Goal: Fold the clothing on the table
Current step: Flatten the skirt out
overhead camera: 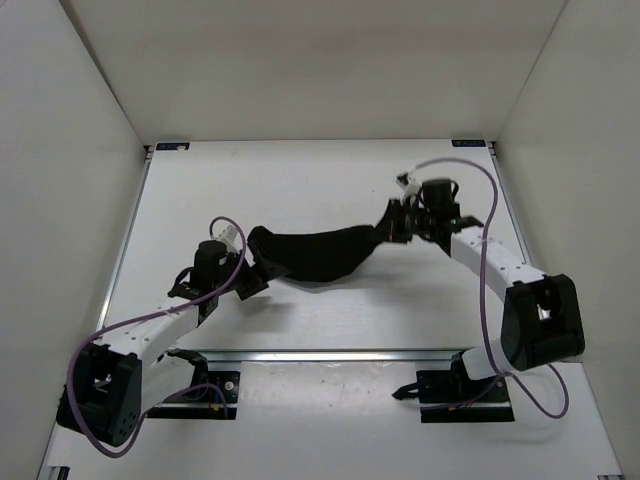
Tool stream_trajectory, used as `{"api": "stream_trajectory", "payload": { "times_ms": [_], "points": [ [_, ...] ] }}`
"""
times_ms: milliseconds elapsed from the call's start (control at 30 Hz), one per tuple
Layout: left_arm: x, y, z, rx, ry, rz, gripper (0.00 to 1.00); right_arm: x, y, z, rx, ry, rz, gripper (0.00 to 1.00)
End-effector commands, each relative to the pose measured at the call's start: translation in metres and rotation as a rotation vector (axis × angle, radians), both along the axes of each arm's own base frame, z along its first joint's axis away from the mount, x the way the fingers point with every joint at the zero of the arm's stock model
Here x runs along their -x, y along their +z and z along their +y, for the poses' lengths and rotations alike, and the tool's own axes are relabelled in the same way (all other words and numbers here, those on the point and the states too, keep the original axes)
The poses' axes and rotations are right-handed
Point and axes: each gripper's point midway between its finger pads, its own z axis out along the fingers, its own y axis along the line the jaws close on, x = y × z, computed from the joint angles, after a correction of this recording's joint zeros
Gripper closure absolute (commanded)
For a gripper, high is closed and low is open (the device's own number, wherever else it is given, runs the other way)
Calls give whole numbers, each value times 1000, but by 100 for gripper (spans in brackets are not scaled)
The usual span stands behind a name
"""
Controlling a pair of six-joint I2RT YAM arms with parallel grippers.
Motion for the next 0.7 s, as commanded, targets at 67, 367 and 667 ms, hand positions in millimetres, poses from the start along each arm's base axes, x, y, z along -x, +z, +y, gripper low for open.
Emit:
{"api": "stream_trajectory", "payload": {
  "times_ms": [67,367,667],
  "points": [
    [-32,37,18,18,90,-137,1,-37,192,62,-109,224,-422,99],
    [-60,103,24,42,100,-293,1,-54,310,59,-36,108,-762,100],
    [-49,91,31,2,94,-267,1,-21,60,65,318,280,-288,100]
  ]
}}
